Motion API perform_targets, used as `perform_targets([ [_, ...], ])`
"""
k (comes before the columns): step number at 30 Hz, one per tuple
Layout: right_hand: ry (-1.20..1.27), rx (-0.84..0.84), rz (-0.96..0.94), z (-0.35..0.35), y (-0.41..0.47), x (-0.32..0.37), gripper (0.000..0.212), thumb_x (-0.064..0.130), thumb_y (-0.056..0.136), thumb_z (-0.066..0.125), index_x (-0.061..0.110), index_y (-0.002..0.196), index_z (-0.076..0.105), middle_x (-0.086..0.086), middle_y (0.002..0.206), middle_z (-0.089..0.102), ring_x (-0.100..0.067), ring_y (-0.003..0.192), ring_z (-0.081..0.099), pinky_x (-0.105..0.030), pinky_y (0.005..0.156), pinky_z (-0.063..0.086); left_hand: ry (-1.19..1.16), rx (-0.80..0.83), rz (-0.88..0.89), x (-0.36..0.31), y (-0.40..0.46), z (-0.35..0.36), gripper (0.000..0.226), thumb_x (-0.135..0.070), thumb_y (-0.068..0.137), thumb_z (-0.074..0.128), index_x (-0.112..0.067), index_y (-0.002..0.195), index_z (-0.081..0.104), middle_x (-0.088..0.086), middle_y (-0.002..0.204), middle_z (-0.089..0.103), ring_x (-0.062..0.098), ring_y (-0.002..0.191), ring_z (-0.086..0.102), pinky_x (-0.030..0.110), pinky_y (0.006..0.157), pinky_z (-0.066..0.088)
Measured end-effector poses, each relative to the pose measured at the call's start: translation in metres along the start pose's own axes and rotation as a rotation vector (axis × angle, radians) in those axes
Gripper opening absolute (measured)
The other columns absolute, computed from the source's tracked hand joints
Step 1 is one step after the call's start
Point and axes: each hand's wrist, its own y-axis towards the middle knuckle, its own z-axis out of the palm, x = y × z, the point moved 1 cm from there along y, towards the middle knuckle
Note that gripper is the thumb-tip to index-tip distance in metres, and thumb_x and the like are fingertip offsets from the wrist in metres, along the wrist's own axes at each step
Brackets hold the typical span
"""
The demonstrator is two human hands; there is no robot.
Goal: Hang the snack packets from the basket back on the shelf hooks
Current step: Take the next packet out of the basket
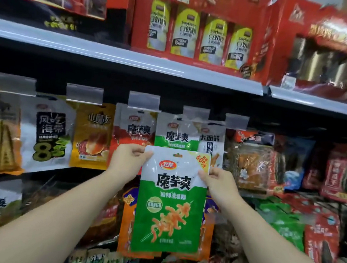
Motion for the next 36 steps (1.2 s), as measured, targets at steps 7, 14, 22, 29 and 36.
perform_targets([
  [7, 0.078, 0.013, -0.062, -0.034, 0.085, -0.001, 0.043, 0.031, 0.09, 0.062, -0.01, 0.089, 0.052, -0.034, 0.096, 0.06, -0.023, 0.069, 0.052, -0.053, 0.075, 0.052, -0.016, -0.131, 0.023, -0.026, 0.055, 0.052, 0.009, -0.019, 0.087, 0.068, -0.011, 0.089, 0.071, -0.002, 0.077, 0.068, 0.002, 0.064, 0.059, 0.013, 0.052, 0.042],
  [14, 0.125, 0.002, -0.145, -0.034, 0.122, 0.018, 0.032, 0.027, 0.094, 0.057, 0.001, 0.076, 0.052, -0.015, 0.064, 0.048, -0.023, 0.058, 0.044, -0.034, 0.054, 0.037, -0.081, -0.209, 0.063, -0.04, 0.09, 0.057, 0.008, -0.023, 0.088, 0.067, -0.016, 0.09, 0.069, -0.009, 0.08, 0.067, -0.001, 0.074, 0.061, 0.014, 0.064, 0.046],
  [22, 0.165, -0.019, -0.166, -0.028, 0.132, 0.025, 0.031, 0.026, 0.096, 0.054, 0.001, 0.078, 0.055, -0.007, 0.064, 0.044, -0.018, 0.06, 0.036, -0.029, 0.053, 0.027, -0.191, -0.226, 0.017, -0.04, 0.109, 0.058, 0.007, -0.021, 0.086, 0.069, -0.019, 0.079, 0.067, -0.005, 0.078, 0.069, 0.005, 0.073, 0.064, 0.008, 0.058, 0.05],
  [29, 0.143, -0.008, -0.129, -0.021, 0.141, 0.026, 0.034, 0.025, 0.096, 0.054, 0.011, 0.065, 0.048, -0.002, 0.057, 0.04, -0.016, 0.052, 0.033, -0.026, 0.049, 0.026, -0.128, -0.262, -0.04, -0.03, 0.122, 0.06, 0.012, -0.025, 0.086, 0.07, -0.018, 0.077, 0.066, -0.006, 0.075, 0.066, 0.005, 0.069, 0.059, 0.007, 0.051, 0.044],
  [36, 0.086, -0.016, -0.103, -0.009, 0.16, 0.024, 0.025, 0.024, 0.096, 0.054, 0.004, 0.082, 0.055, -0.008, 0.068, 0.043, -0.018, 0.059, 0.036, -0.029, 0.053, 0.028, -0.06, -0.303, -0.078, -0.017, 0.142, 0.07, 0.011, -0.023, 0.086, 0.07, -0.015, 0.086, 0.062, -0.003, 0.072, 0.064, 0.01, 0.064, 0.057, 0.02, 0.061, 0.049],
])
